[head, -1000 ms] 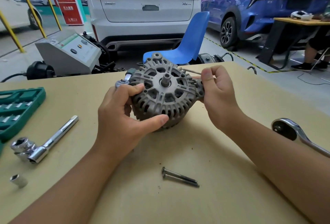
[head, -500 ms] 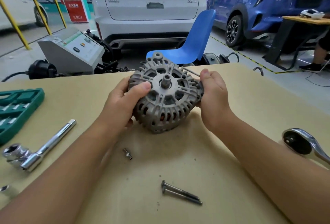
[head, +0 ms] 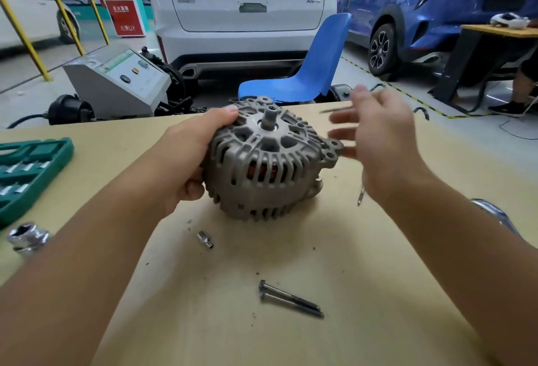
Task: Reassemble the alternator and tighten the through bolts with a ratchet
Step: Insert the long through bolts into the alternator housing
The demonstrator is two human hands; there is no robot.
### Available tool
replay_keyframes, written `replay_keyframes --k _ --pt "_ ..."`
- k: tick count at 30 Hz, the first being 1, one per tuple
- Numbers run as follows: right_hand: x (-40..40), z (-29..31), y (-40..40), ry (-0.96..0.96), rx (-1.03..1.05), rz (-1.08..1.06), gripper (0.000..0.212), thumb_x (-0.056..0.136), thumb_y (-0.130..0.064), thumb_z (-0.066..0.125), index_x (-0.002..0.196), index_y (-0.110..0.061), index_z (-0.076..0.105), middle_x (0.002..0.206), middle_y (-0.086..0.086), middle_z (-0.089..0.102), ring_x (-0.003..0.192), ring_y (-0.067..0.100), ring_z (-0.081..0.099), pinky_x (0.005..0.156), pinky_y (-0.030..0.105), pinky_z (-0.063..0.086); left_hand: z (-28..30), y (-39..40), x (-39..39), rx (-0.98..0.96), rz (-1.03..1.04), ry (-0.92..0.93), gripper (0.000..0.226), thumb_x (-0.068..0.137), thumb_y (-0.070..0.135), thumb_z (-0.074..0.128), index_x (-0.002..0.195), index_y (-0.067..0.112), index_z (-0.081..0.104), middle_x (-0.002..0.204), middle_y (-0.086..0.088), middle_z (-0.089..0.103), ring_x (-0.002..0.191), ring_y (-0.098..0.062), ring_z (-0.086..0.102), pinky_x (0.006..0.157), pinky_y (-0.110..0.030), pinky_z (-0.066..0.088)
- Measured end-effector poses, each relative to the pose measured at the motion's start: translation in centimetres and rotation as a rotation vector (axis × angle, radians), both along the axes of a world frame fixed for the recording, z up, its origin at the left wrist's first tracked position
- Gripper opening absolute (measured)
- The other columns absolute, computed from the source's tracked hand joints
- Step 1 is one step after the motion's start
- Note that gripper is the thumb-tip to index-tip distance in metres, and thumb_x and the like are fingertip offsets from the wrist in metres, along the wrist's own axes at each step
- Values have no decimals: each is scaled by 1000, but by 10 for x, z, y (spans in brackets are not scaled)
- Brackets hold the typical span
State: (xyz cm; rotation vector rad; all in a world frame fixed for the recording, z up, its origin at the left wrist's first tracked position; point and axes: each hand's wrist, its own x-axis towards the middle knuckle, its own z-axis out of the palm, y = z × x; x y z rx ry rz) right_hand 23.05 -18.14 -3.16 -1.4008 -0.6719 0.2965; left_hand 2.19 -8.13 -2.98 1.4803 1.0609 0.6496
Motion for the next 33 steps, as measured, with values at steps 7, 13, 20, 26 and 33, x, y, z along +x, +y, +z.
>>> replay_keyframes --k 7,13,20,26,33 --pt "-10 21 -30 -386 326 206 15 99 -20 67 88 -14 58 82 16 70 55 27 61 53 41 54 -2 0 13 16 110 -34 53 72 87 60 53 38 68 50 11 41 39 -9 30 38 -21 22" --pt "-33 6 -25 -473 271 324 6 94 0 71 93 -6 67 79 16 73 58 15 68 59 24 56 -6 6 12 -6 129 -52 56 64 94 60 62 39 68 53 10 35 43 -11 27 40 -21 21" --pt "-37 0 -15 -346 295 329 10 93 1 71 94 -10 70 77 12 75 66 21 75 65 29 61 -11 8 14 -7 155 -82 58 66 94 58 69 37 68 53 11 32 41 -11 25 42 -21 20" --pt "-36 6 -9 -323 371 261 8 93 -1 71 100 -3 67 81 16 75 66 27 75 67 39 63 -25 6 5 135 119 -74 74 68 99 46 89 32 70 53 15 32 51 -14 29 41 -24 24" --pt "-38 22 4 -498 399 345 8 93 0 71 100 1 66 82 14 74 63 23 74 62 39 62 -47 6 -8 417 -71 -145 74 63 83 74 127 48 62 93 20 73 68 7 67 59 -16 55"
